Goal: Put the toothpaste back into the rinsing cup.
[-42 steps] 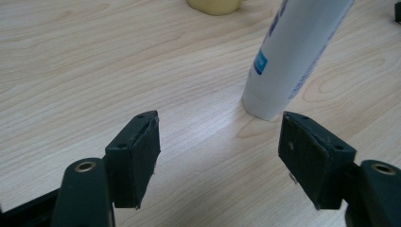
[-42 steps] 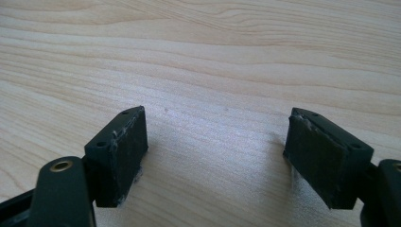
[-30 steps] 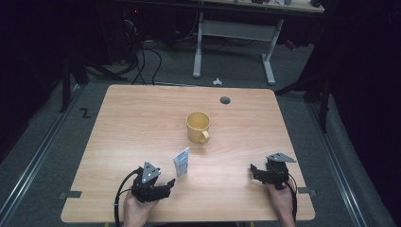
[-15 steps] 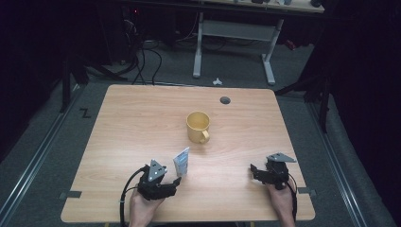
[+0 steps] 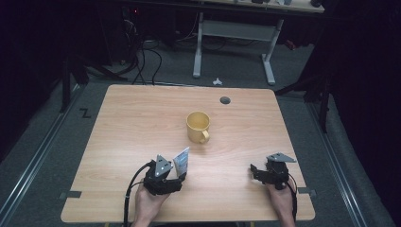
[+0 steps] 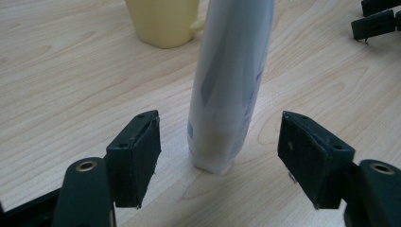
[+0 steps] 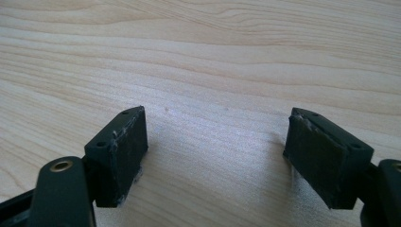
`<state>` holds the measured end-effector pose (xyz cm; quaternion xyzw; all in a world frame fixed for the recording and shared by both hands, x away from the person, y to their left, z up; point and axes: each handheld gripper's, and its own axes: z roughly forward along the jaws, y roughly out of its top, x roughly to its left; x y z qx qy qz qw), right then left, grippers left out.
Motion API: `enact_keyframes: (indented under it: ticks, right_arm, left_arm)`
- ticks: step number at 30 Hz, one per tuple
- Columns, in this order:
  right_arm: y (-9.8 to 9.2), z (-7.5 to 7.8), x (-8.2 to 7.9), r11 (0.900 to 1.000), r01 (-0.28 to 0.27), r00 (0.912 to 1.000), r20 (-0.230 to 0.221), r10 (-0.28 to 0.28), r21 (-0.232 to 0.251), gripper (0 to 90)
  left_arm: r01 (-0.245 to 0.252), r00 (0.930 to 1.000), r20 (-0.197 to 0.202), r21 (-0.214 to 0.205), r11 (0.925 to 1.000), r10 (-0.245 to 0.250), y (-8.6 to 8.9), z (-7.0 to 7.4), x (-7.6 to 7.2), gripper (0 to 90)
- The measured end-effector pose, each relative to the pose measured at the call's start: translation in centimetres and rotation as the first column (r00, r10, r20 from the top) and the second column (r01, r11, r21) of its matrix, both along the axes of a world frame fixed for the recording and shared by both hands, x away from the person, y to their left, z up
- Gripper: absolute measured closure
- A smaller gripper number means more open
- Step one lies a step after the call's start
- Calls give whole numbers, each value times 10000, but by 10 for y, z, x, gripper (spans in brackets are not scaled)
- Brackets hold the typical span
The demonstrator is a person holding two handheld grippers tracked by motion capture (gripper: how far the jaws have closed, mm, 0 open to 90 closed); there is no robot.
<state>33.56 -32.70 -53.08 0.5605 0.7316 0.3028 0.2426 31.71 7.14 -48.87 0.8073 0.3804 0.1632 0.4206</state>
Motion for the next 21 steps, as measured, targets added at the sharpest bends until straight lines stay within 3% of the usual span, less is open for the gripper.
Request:
enact_keyframes:
  ticks: [11, 21]
  right_arm:
    - [0, 0, 0, 10000, 2, 10000, 2, -2, -6, 219]
    - [0, 0, 0, 10000, -5, 10000, 1, 5, 0, 219]
  left_arm:
    - [125, 9999, 78, -145, 9998, -124, -8, 3, 9, 353]
    - [123, 9997, 214, -199, 9997, -119, -16, 5, 16, 454]
